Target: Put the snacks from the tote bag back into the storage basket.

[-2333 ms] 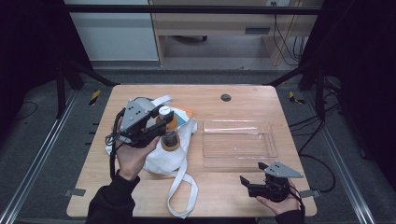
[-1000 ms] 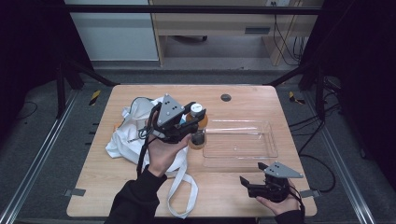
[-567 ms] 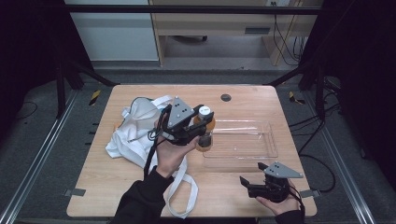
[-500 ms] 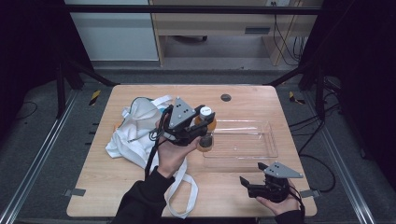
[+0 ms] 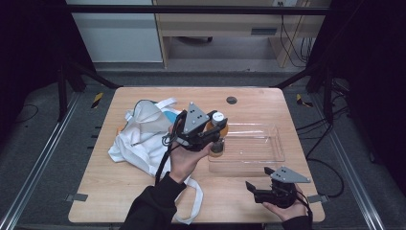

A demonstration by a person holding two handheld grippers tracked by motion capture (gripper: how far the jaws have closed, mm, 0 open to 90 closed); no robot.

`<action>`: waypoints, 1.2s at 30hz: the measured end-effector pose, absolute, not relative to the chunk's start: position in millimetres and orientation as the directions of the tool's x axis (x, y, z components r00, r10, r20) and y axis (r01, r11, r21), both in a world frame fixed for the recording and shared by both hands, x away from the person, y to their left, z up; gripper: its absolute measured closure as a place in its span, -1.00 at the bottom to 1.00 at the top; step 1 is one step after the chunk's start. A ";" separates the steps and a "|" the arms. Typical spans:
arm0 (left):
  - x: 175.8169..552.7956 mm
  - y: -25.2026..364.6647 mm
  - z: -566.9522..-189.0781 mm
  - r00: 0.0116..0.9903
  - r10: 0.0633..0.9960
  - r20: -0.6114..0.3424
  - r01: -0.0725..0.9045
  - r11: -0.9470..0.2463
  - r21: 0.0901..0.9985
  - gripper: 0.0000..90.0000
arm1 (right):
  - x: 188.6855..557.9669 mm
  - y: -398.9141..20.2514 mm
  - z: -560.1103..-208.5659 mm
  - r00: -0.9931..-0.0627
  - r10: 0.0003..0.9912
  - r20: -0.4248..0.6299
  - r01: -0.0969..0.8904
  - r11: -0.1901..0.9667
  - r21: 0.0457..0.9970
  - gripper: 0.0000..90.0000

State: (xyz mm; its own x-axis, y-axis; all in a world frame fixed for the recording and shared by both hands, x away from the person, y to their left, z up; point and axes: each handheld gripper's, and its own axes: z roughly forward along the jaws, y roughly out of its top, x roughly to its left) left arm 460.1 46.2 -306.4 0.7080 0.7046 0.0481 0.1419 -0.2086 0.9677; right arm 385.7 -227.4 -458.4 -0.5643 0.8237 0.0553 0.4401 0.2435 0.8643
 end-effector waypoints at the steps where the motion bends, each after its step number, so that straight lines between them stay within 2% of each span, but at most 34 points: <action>1: 460.6 45.4 -307.3 0.709 0.704 0.050 0.143 -0.212 0.967 0.31 | 385.6 -227.4 -458.4 -0.565 0.823 0.055 0.441 0.244 0.864 -0.70; 16: 474.3 29.0 -329.8 0.713 0.700 0.039 0.171 -0.228 0.959 0.31 | 385.4 -227.0 -458.5 -0.569 0.821 0.057 0.442 0.246 0.863 -0.69; 36: 481.6 29.2 -355.1 0.705 0.708 0.027 0.203 -0.238 0.950 0.31 | 385.6 -226.3 -459.0 -0.571 0.819 0.053 0.442 0.252 0.861 -0.69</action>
State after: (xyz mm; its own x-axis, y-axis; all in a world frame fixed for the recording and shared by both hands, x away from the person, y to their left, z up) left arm 481.6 29.2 -355.1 0.7054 0.7083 0.0268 0.2033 -0.2385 0.9496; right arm 385.6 -226.3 -459.0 -0.5712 0.8191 0.0532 0.4417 0.2521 0.8610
